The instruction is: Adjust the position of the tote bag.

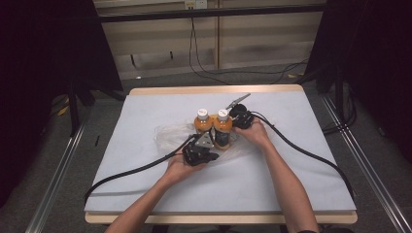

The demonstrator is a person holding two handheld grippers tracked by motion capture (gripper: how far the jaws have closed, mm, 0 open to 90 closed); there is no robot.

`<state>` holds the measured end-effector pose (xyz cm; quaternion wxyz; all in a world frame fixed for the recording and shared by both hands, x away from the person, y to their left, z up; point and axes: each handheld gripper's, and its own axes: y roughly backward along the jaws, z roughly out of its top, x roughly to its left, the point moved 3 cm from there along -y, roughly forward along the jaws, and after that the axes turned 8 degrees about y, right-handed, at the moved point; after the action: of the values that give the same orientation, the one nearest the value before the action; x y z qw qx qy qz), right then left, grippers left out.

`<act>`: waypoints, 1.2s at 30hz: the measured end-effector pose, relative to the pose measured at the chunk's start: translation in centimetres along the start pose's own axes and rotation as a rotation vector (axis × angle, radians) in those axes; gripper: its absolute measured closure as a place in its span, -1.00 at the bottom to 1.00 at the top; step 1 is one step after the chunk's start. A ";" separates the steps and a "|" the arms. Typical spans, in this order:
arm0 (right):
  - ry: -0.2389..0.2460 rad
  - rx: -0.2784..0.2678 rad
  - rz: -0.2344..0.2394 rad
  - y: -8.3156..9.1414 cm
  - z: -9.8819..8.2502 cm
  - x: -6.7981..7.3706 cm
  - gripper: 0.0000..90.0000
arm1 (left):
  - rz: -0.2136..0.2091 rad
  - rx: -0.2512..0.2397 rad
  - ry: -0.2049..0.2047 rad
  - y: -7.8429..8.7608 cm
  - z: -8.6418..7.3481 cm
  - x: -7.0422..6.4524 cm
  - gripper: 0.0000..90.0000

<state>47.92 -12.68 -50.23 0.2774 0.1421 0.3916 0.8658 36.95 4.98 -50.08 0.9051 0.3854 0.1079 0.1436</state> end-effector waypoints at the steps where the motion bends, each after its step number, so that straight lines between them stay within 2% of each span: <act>1: 0.001 0.004 -0.003 -0.1 0.1 -0.1 1.00 | -0.006 -0.001 -0.002 0.0 -0.1 -0.2 1.00; 8: 0.002 0.038 -0.048 -1.0 1.4 -0.8 1.00 | -0.029 0.002 -0.019 0.3 -0.5 -0.7 1.00; 9: -0.005 0.041 -0.053 -1.1 1.5 -0.9 1.00 | -0.041 -0.009 -0.018 0.4 -0.6 -1.0 1.00; 13: -0.020 0.038 -0.071 -1.6 2.1 -1.0 1.00 | -0.064 0.002 -0.037 0.7 -0.9 -1.8 1.00; 15: -0.023 0.048 -0.071 -1.6 2.2 -1.2 1.00 | -0.065 0.010 -0.038 0.8 -1.0 -1.9 1.00; 17: -0.040 0.063 -0.094 -1.6 2.4 -1.4 1.00 | -0.069 0.030 -0.059 1.1 -1.1 -2.3 1.00; 18: -0.050 0.071 -0.098 -1.7 2.4 -1.5 1.00 | -0.078 0.008 -0.051 1.0 -1.2 -2.5 1.00; 25: -0.043 0.078 -0.128 -2.0 2.8 -1.9 1.00 | -0.087 0.016 -0.065 1.2 -1.4 -3.1 1.00; 28: -0.065 0.066 -0.131 -2.1 2.9 -2.2 1.00 | -0.094 0.023 -0.075 1.3 -1.5 -3.3 1.00; 31: -0.072 0.064 -0.132 -2.2 3.0 -2.5 1.00 | -0.091 0.008 -0.074 1.4 -1.7 -3.7 1.00; 33: -0.074 0.061 -0.134 -2.2 3.0 -2.6 1.00 | -0.104 0.028 -0.077 1.7 -1.9 -3.9 1.00; 34: -0.080 0.060 -0.136 -2.3 3.0 -2.6 1.00 | -0.100 0.020 -0.079 1.7 -2.0 -4.0 1.00; 36: -0.074 0.063 -0.151 -2.3 3.1 -2.6 1.00 | -0.101 0.040 -0.096 1.9 -2.0 -4.1 1.00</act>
<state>52.31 -11.16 -50.05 0.3517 0.1528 0.4179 0.8236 32.19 6.17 -49.71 0.9074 0.4041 0.0866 0.0770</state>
